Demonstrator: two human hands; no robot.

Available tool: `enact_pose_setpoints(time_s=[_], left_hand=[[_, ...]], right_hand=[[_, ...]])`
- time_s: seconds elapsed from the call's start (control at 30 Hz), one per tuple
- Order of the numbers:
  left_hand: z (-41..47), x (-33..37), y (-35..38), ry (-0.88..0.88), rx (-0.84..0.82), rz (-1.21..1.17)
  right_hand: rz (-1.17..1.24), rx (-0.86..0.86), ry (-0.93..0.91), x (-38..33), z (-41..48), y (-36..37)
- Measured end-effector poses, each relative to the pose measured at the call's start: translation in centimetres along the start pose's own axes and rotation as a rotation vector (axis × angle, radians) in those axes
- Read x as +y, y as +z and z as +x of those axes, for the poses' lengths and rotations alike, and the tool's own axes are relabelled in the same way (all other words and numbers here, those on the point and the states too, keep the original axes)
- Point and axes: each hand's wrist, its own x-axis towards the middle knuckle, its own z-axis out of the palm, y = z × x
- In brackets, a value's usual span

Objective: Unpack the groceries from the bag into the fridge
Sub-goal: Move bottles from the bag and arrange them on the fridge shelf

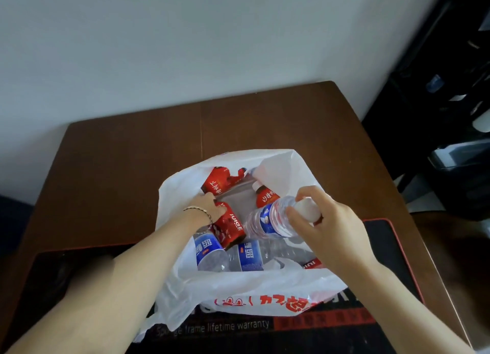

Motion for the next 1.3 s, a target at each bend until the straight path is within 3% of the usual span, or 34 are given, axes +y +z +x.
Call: enact_pose_setpoints(time_s=[0.1, 0.17, 0.33, 0.47, 0.63, 0.8, 1.0, 1.3], left_hand=[[-0.3, 0.4, 0.9, 0.086, -0.017, 0.114], [-0.2, 0.4, 1.7, 0.081, 0.021, 0.04], [-0.3, 0.9, 2.7, 0.01, -0.062, -0.043], [-0.8, 0.8, 3.2, 0.008, 0.068, -0.03], [-2.2, 0.0, 3.1, 0.111, 0.304, -0.343], [-3.3, -0.1, 1.9, 0.055, 0.239, -0.21], [-5.1, 0.2, -0.9, 0.225, 0.139, 0.004], [-9.3, -0.1, 0.5, 0.28, 0.444, -0.047]], right_hand=[[0.017, 0.005, 0.004, 0.5, 0.4, 0.0], [0.021, 0.02, 0.012, 0.8, 0.7, 0.1], [0.008, -0.031, -0.003, 1.0, 0.5, 0.5], [0.003, -0.121, -0.043, 0.7, -0.3, 1.6], [0.04, -0.1, -0.046, 0.5, -1.2, 3.3], [0.076, -0.093, -0.021, 0.9, -1.4, 3.8], [0.116, -0.097, 0.037, 2.0, -2.1, 3.5], [0.153, -0.087, 0.11, 2.1, -3.2, 3.4]])
